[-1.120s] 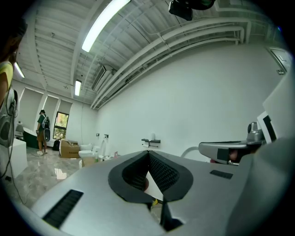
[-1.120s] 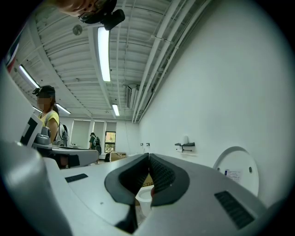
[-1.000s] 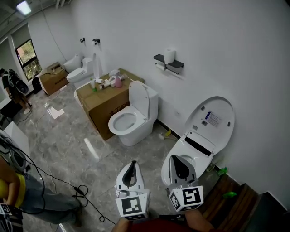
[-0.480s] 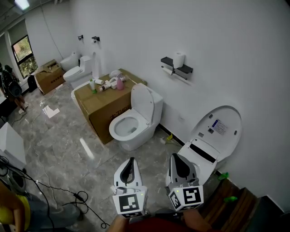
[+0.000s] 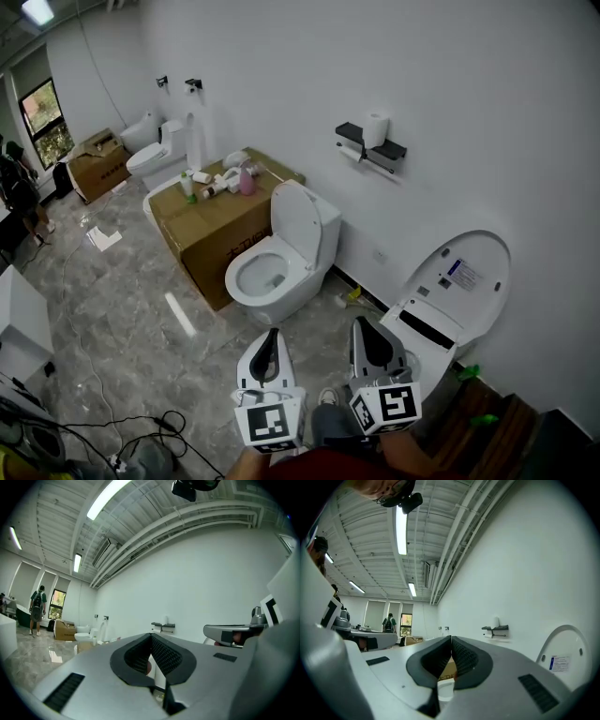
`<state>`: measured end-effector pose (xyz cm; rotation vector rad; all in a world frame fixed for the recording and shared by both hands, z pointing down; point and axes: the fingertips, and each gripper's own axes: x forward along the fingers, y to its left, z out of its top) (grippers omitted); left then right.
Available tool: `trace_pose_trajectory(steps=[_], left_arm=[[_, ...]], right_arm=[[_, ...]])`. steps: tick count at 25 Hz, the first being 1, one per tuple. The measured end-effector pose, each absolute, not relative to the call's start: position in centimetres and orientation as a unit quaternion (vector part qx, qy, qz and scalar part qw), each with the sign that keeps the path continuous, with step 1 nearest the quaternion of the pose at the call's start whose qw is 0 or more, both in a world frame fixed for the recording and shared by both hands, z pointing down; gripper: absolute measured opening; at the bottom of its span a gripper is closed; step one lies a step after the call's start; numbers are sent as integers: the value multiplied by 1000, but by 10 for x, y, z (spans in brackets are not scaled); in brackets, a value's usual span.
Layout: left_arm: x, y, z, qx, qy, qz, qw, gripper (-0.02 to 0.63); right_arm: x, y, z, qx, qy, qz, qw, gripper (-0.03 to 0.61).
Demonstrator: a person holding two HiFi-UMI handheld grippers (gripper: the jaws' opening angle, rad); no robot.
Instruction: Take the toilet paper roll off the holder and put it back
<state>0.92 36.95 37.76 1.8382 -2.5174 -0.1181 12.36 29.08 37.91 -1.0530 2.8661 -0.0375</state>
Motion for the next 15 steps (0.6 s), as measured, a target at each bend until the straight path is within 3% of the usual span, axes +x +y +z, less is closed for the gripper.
trace_pose_trajectory(steps=[15], left_arm=[[-5,167,366,618,-786,-23,0,14]], right_arm=[[115,97,367,-371,927,-13,58,18]])
